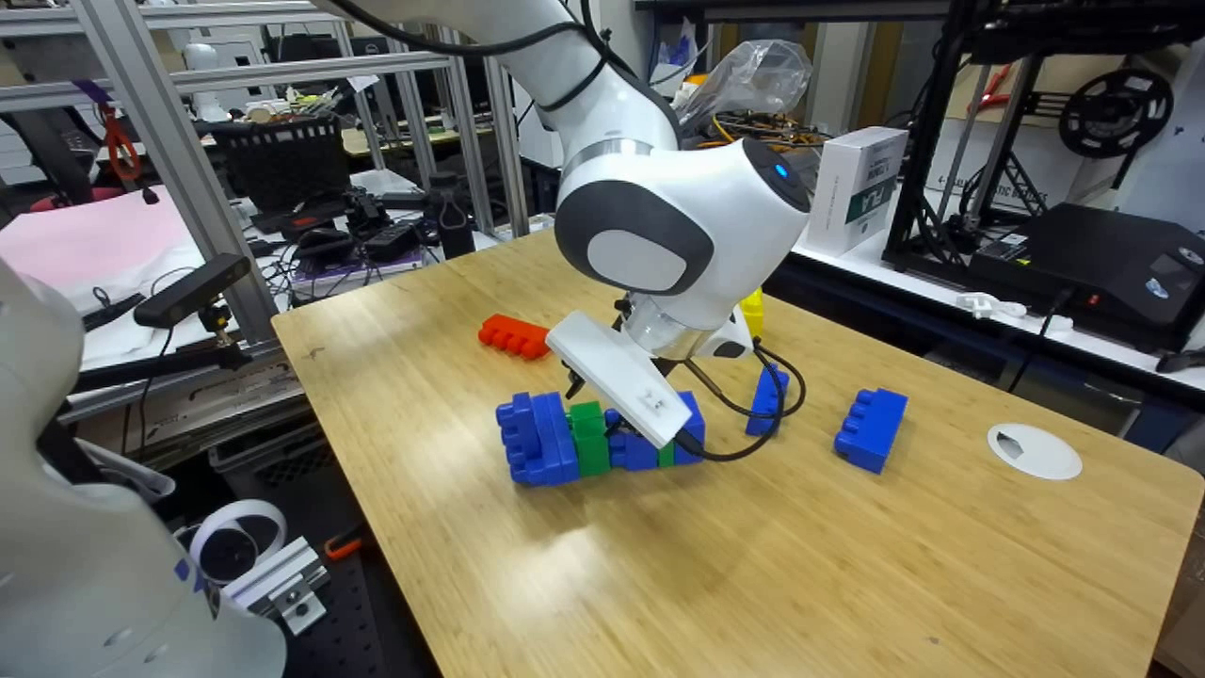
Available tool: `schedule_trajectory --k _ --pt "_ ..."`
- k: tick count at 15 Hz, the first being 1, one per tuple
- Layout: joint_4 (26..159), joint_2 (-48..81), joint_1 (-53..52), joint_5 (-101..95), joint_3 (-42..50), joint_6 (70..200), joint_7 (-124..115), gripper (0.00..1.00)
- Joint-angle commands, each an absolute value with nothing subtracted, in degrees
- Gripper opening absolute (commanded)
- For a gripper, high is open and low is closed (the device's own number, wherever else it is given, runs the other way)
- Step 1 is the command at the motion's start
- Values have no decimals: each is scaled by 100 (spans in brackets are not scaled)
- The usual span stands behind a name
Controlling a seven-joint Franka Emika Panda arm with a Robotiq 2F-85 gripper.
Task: Knock down the building blocks
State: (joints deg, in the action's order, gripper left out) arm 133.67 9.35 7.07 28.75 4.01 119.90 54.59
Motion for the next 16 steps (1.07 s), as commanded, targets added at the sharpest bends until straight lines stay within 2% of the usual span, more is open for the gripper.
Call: schedule_trajectory --k 1,16 --pt "13480 906 704 2862 273 11876 5439 42" --pt "13659 869 550 2797 100 11815 5379 42"
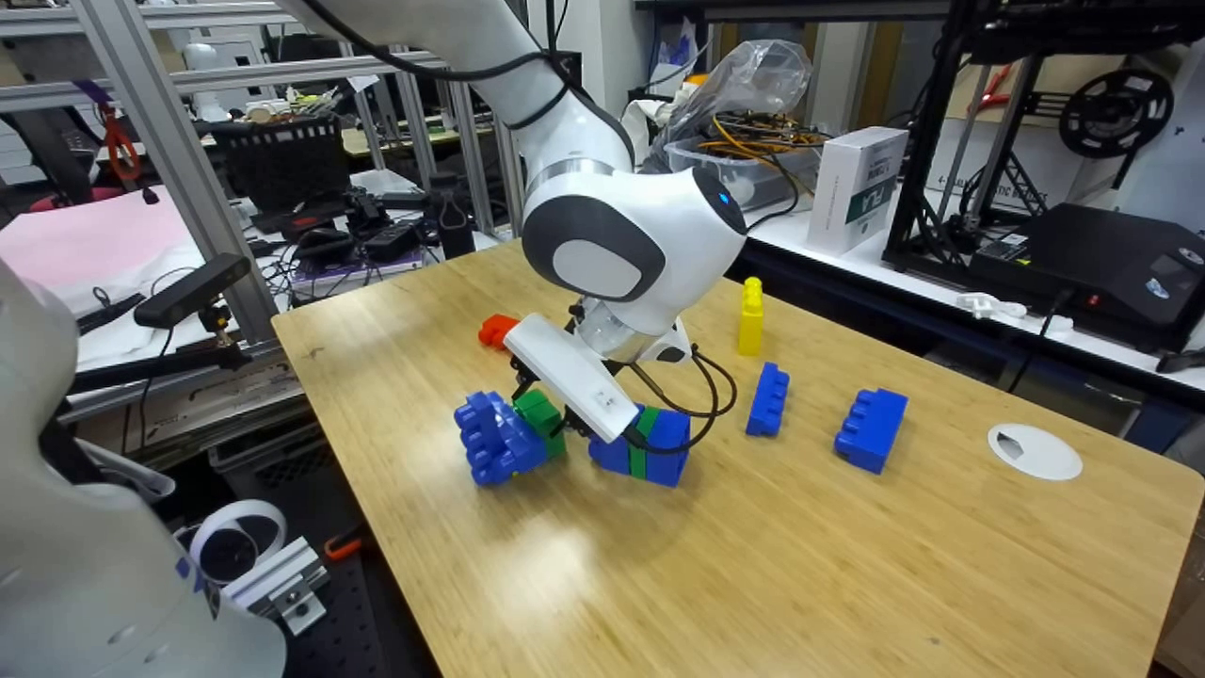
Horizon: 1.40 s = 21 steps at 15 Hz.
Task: Knock down the building blocks
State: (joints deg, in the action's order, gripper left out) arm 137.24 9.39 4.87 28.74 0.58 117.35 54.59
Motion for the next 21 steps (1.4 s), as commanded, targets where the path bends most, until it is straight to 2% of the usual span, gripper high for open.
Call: schedule_trajectory --k 1,14,21 --pt "13622 837 569 2795 139 11901 5366 42" --pt "13431 864 608 2592 252 14321 4923 42" --pt "13381 561 573 2149 191 14244 4134 42"
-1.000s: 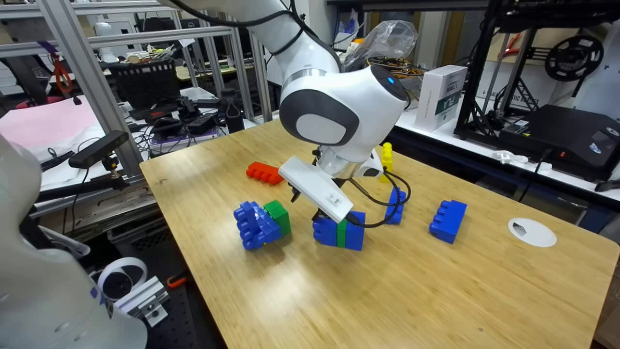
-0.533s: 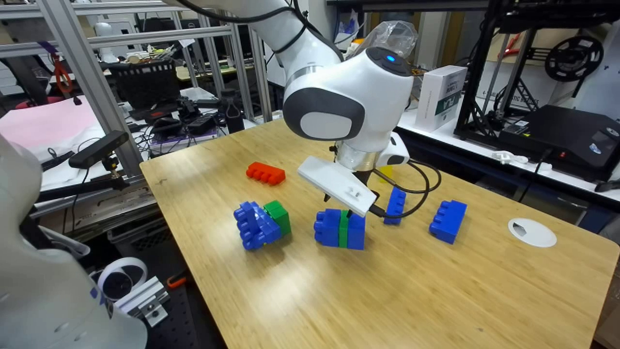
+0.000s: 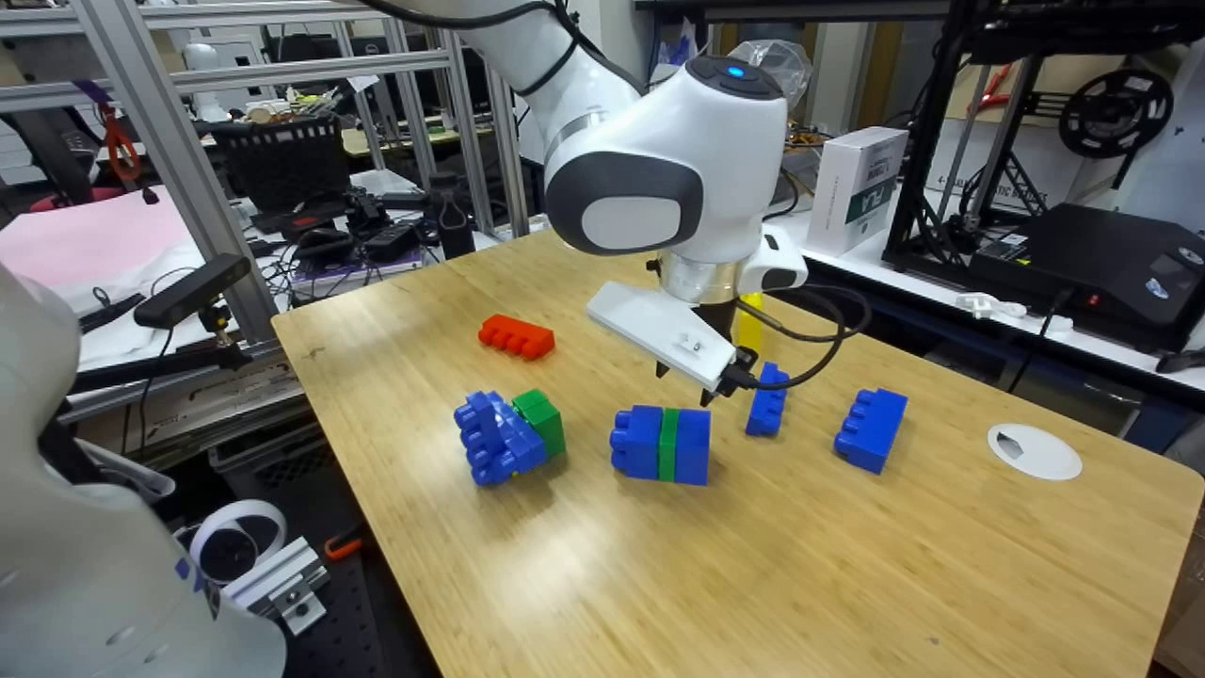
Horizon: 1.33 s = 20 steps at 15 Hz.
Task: Knock down the building blocks
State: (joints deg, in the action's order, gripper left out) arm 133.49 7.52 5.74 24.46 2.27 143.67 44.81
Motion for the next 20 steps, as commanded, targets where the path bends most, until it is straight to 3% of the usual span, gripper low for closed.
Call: schedule_trajectory --k 1,2,3,6,8,9,20 --pt "13372 489 551 2043 180 14171 4022 42" --pt "13359 413 546 2021 164 14056 4007 42" --pt "13332 346 546 2070 148 13857 4029 92" --pt "13234 185 519 2046 206 12874 4156 100" --pt "13162 156 541 2335 262 12010 4629 100" --pt "13278 143 463 2201 238 12555 4289 100" --pt "13221 127 478 2231 286 12126 4480 100"
